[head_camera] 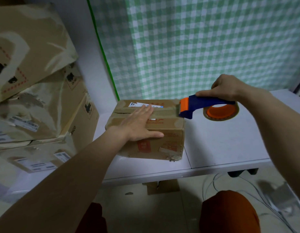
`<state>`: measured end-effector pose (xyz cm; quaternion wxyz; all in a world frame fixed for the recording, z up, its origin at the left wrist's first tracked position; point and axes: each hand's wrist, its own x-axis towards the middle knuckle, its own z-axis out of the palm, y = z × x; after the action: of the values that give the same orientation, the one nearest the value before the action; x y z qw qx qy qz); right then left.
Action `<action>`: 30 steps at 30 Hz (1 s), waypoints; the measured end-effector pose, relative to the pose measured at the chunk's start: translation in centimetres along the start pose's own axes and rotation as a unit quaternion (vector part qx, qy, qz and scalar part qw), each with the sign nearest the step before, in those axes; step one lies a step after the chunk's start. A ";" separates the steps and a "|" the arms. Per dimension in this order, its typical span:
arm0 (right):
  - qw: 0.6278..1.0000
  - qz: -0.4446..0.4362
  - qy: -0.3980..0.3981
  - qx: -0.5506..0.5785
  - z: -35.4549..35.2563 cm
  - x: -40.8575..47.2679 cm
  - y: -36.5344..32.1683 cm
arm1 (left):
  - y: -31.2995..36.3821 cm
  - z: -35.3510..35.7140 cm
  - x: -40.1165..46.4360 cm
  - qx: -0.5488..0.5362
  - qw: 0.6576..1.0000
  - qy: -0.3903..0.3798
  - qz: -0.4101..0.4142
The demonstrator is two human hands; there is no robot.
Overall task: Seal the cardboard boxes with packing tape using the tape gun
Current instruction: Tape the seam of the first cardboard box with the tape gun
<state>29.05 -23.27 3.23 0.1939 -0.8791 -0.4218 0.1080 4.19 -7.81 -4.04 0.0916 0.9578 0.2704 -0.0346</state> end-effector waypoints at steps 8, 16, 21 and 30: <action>1.000 0.004 0.001 0.011 0.6 0.1 0.8 | 7.4 2.3 2.6 0.031 0.998 0.033 -0.040; 0.988 0.007 -0.094 0.120 4.1 -1.0 -0.4 | 3.0 1.4 1.4 0.031 0.999 0.021 0.000; 0.941 0.025 -0.228 0.250 7.0 -2.0 -0.9 | 0.2 1.3 0.5 0.050 0.999 0.015 0.007; 0.878 0.029 -0.277 0.390 8.4 -4.1 0.0 | -1.2 1.2 0.9 0.055 0.998 0.001 0.008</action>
<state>23.52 -24.40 -4.23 0.3929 -0.6781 -0.3568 0.5084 4.33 -6.62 -5.52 0.0383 0.9634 0.2609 -0.0480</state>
